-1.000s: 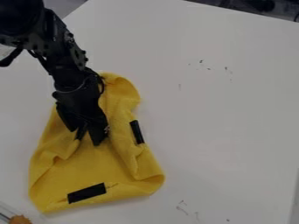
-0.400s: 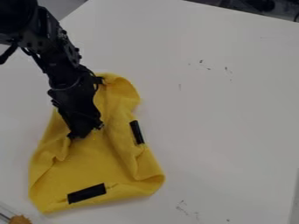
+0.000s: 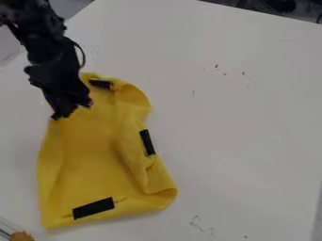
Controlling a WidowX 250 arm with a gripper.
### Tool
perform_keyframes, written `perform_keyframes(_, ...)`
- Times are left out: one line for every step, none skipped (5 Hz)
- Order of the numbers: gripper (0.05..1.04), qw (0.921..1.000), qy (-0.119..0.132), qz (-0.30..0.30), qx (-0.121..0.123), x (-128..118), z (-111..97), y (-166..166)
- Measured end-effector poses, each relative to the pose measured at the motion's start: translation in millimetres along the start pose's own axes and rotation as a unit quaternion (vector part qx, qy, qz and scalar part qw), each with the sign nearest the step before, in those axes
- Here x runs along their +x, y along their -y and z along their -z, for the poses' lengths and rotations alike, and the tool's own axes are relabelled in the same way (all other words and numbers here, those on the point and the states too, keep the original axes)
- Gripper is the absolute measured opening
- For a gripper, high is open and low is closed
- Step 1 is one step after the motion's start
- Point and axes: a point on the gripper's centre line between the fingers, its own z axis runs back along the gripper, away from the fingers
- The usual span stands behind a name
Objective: Unfold the cloth from the right to the left
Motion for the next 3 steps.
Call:
perform_keyframes(0.078, 0.9981, 0.019, -0.057, 0.014, -14, -4, -36)
perform_keyframes(0.078, 0.9954, 0.01, -0.095, 0.001, -40, 7, -59)
perform_keyframes(0.096, 0.9933, -0.011, -0.115, -0.009, -66, 22, -64)
